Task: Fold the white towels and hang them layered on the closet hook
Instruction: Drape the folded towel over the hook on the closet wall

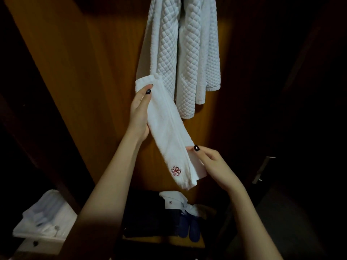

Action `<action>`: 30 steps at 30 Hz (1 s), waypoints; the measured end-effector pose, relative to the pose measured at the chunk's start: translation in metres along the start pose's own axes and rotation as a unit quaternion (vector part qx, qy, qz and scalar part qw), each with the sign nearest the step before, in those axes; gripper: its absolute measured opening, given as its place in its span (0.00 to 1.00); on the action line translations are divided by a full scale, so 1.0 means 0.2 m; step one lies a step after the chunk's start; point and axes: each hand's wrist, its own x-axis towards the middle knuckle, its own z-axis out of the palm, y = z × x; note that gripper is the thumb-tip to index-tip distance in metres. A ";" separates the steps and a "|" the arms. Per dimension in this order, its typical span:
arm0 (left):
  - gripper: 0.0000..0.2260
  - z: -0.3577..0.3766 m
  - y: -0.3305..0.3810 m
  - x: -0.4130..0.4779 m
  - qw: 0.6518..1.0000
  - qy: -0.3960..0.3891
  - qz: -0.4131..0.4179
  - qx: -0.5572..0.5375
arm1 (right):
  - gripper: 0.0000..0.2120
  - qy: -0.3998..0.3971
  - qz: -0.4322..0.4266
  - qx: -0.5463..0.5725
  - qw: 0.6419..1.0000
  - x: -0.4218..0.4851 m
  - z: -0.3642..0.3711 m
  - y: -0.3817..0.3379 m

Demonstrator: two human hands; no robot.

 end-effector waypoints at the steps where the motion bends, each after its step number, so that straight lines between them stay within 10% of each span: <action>1: 0.12 0.00 0.00 0.00 1.000 0.000 0.000 0.006 | 0.14 0.006 0.018 0.000 1.000 0.00 0.01 -0.01; 8: 0.11 0.02 0.01 0.01 0.999 0.015 -0.002 0.043 | 0.27 -0.052 0.030 -0.071 0.996 -0.02 0.05 -0.02; 12: 0.11 0.03 0.00 0.04 0.999 0.034 -0.010 0.035 | 0.05 -0.088 0.052 -0.029 0.994 -0.03 0.08 0.01; 30: 0.14 -0.13 -0.10 0.04 0.983 0.176 0.039 0.015 | 0.19 0.214 -0.066 0.020 0.974 -0.03 0.06 0.03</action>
